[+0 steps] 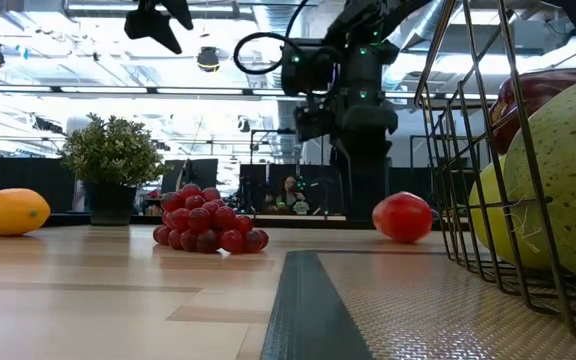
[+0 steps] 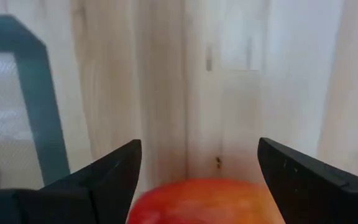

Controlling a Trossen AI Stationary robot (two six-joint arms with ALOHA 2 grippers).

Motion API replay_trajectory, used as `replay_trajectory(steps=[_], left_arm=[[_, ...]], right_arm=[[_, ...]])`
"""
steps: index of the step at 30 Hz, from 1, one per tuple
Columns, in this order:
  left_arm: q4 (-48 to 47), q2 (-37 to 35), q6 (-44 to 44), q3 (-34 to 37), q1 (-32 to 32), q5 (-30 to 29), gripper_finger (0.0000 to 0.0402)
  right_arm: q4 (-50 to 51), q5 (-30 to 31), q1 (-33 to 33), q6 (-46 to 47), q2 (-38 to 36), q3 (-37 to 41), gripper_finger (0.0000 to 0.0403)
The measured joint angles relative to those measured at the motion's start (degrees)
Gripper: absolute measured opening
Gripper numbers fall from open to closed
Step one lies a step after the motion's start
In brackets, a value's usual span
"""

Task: Build produce basket
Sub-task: Put the orange mango into the wire basket

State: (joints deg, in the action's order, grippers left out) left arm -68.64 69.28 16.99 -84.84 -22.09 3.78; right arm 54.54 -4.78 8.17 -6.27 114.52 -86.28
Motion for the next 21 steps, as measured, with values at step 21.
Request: replay_trajectory(steps=[21], left_arm=[[4.3,0.1,-0.3,0.0,0.0,-1.2,0.0264]], right_arm=[[4.5,6.7,2.4,38.2,-16.4,-0.5,0.034]])
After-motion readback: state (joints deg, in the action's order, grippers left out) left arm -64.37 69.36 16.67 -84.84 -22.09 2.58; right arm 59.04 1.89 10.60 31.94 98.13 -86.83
